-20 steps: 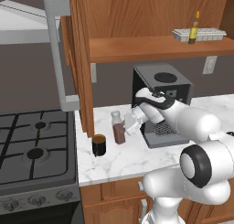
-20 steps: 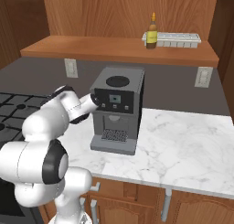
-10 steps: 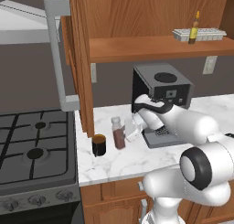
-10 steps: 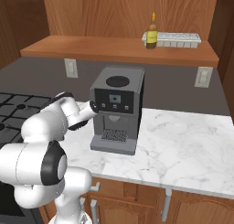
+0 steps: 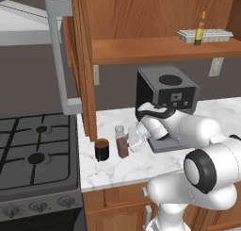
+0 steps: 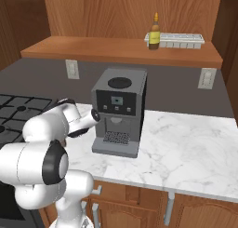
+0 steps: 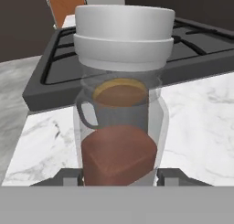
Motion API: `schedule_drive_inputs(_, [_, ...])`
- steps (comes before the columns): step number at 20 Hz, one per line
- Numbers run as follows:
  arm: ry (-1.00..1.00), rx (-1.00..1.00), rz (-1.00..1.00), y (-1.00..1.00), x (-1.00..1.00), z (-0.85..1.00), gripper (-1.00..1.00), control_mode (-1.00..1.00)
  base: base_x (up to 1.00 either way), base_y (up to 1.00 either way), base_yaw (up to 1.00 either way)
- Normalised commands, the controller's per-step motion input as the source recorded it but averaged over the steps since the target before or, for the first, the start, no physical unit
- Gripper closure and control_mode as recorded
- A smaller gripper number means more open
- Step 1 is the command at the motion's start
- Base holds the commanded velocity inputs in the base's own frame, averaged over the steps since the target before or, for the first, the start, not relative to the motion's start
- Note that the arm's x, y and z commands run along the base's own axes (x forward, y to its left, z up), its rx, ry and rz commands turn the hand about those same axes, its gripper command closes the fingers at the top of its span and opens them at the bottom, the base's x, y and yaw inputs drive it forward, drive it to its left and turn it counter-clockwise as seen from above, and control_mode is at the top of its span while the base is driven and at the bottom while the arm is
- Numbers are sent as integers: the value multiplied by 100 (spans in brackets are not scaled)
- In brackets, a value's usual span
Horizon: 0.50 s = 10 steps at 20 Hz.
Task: Pick the cinnamon and honey bottle from the cabinet and place them next to the mug.
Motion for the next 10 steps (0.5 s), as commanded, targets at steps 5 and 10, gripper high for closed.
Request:
schedule_drive_inputs(5, [-9, 0, -3, 0, 3, -7, 100, -100, 0, 0, 0])
schedule_drive_inputs(10, [-7, 0, -5, 0, 17, -2, 100, -100, 0, 0, 0])
